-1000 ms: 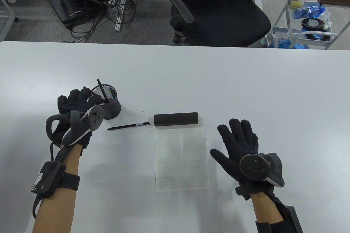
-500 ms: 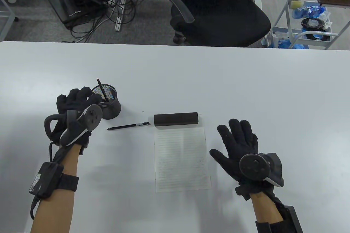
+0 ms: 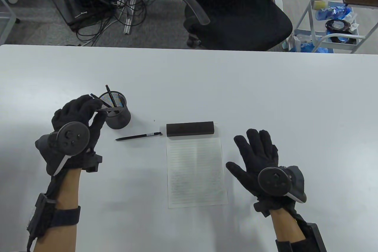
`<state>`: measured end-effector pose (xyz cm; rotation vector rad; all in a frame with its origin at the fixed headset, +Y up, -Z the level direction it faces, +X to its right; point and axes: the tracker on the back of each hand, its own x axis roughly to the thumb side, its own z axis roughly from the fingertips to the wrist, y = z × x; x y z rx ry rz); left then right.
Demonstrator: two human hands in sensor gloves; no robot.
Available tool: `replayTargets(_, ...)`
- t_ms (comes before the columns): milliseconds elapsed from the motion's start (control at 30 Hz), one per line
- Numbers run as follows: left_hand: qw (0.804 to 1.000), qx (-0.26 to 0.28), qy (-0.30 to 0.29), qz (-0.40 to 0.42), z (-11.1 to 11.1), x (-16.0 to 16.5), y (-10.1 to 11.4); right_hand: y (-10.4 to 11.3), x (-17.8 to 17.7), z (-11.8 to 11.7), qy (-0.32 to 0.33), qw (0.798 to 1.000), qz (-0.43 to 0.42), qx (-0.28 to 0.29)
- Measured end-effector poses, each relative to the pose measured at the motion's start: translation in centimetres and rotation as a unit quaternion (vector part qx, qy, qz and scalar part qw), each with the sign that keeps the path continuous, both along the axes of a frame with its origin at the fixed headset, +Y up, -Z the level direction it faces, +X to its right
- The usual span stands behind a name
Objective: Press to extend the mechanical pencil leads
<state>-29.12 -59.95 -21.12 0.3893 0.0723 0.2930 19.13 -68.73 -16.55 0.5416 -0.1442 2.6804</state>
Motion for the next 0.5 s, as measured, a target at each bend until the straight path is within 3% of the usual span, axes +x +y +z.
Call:
replayTargets(100,0.998,0.006,-0.026,0.06,0.6,0.9,-0.3,0.0,0.0,0.0,-0.001,1.0,0.0,-0.001)
replayTargets(233,0.978,-0.02,-0.093,0.185,0.6,2.6,-1.8,-0.1,0.0,0.0,-0.001,1.0,0.0,-0.002)
replayTargets(300,0.958,-0.046,-0.129,0.252,0.2,3.8,-3.1,-0.1,0.0,0.0,-0.002,1.0,0.0,-0.003)
replayTargets(500,0.917,-0.069,-0.187,0.345,-0.8,7.2,-5.8,-0.1,0.1,0.0,-0.003,1.0,0.0,-0.005)
